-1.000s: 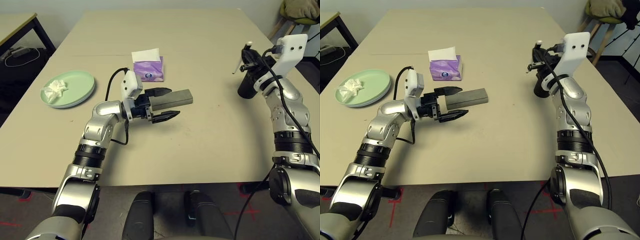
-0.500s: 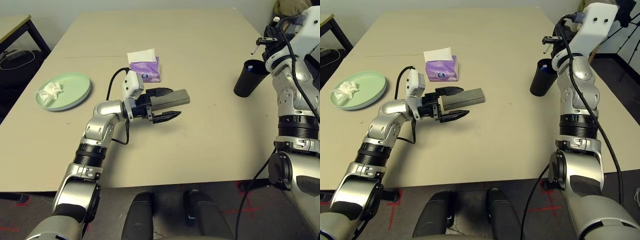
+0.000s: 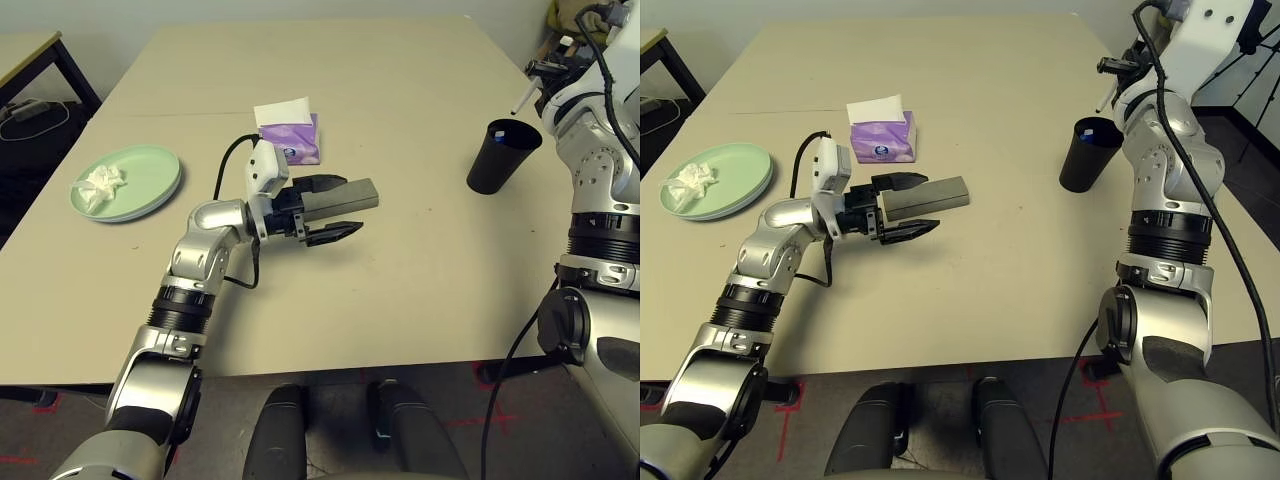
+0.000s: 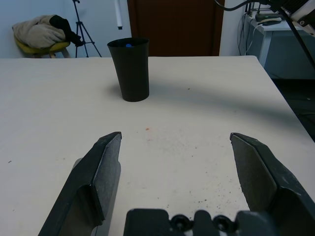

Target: Organize and tidy the items on the table.

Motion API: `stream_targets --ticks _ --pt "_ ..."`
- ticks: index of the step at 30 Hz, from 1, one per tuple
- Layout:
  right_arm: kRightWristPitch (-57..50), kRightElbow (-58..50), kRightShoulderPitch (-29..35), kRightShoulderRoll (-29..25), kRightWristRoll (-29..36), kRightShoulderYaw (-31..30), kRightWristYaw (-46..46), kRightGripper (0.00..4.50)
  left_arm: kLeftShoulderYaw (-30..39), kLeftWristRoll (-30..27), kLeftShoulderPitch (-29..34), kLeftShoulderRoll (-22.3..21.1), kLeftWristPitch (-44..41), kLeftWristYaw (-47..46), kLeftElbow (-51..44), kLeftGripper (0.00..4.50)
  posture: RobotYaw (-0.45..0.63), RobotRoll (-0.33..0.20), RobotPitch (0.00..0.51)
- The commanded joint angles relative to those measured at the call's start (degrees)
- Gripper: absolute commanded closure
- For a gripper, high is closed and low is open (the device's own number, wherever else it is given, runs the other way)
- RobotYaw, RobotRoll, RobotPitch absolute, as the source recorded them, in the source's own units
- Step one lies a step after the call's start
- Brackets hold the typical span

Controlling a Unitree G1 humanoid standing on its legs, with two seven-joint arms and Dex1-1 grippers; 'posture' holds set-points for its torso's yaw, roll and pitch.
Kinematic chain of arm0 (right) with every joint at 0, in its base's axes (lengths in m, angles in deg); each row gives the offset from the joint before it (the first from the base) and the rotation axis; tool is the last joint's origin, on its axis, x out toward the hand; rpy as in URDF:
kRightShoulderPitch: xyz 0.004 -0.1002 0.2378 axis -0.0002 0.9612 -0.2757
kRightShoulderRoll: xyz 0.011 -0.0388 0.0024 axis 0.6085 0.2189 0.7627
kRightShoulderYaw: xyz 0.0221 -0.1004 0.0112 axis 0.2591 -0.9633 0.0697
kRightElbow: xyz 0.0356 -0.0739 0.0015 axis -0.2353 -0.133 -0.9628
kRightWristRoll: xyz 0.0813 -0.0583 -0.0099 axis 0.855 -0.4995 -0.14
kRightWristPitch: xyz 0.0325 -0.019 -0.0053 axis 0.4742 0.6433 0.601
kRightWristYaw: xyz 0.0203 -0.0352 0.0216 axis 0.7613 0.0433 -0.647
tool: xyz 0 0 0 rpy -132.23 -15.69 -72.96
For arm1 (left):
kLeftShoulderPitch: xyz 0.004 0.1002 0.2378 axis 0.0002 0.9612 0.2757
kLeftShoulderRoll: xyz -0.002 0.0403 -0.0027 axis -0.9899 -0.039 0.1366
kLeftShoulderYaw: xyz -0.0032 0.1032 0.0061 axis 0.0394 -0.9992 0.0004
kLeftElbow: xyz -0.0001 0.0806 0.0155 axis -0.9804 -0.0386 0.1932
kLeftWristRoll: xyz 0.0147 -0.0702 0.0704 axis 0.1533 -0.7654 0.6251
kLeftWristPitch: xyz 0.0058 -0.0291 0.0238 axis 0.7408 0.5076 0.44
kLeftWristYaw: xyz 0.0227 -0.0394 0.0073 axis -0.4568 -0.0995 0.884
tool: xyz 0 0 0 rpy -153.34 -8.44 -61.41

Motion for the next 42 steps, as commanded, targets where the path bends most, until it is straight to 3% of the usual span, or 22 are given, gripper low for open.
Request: stream_targets --ticks 1,18,29,42 --pt "-0.9 -1.6 0.8 -1.4 -0.9 -0.7 0.3 4.08 -0.6 0.2 -0.5 0.0 0.5 0.6 0.8 0.0 0.16 0.0 0.092" --pt "-1.2 -0.3 2.7 -2.6 -3.8 -2.8 1.8 4.08 -0.3 0.2 -0.1 -0.1 0.6 0.1 0.5 0.0 0.16 0.0 0.095" --pt "-2.6 0.1 2.1 -1.9 -3.5 -1.9 1.6 0.02 -0.3 0.2 -0.2 -0.1 0.7 0.2 0.7 0.0 0.16 0.0 0.096" --pt "-2.0 0.2 2.5 -1.8 -3.4 -2.1 2.2 0.02 -0.2 0.2 0.0 -0.1 0.3 -0.2 0.5 0.0 0.16 0.0 0.095"
